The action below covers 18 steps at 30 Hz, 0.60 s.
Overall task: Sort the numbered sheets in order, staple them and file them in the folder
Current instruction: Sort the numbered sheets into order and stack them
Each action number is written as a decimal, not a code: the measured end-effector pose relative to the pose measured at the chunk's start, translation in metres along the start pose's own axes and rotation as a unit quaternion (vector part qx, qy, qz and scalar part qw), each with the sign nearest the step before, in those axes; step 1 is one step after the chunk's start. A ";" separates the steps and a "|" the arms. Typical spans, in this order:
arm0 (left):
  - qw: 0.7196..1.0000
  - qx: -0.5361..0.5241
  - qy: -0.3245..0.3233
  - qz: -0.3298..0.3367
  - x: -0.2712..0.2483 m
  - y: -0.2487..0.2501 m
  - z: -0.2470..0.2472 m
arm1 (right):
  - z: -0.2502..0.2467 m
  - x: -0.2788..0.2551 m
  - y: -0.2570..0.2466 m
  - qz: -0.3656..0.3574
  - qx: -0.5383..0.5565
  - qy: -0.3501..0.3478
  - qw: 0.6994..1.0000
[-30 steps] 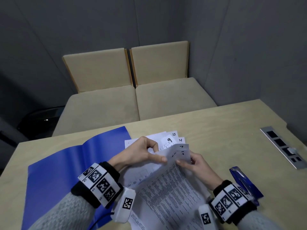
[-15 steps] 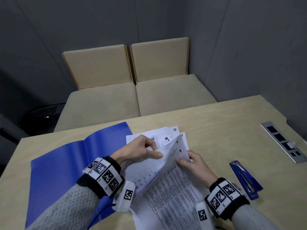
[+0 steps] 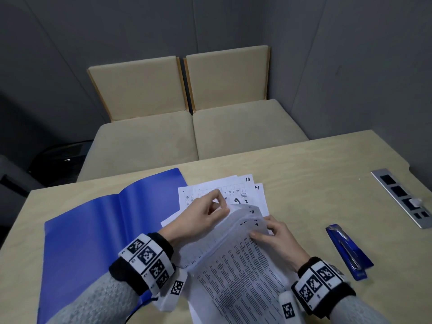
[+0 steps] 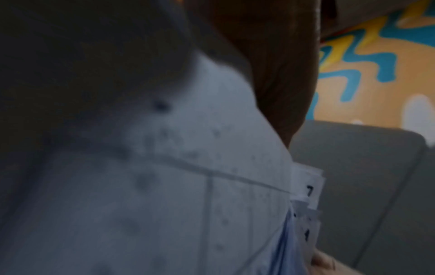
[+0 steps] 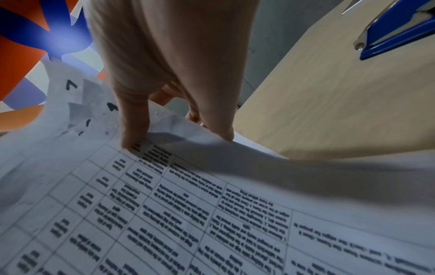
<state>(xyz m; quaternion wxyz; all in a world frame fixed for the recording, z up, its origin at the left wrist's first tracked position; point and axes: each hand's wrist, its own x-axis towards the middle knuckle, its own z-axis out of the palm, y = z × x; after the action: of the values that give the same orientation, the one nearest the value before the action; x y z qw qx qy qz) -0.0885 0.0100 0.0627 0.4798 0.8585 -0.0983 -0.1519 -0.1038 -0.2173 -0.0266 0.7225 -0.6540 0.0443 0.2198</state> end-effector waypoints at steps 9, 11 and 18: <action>0.992 0.117 0.018 0.051 0.003 -0.017 0.011 | -0.002 0.001 0.021 -0.003 -0.015 0.020 1.000; 0.994 0.098 0.016 0.045 0.006 -0.021 0.011 | -0.002 0.000 0.021 -0.003 -0.016 0.014 1.000; 0.987 0.122 -0.093 -0.043 0.005 -0.039 0.011 | 0.006 0.003 0.021 -0.005 -0.030 0.019 0.999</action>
<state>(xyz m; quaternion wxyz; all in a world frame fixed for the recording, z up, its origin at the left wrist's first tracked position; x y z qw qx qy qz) -0.0869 0.0198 0.0234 0.3529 0.8962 -0.1233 -0.2388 -0.1103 -0.2095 -0.0465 0.7027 -0.6799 0.0481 0.2042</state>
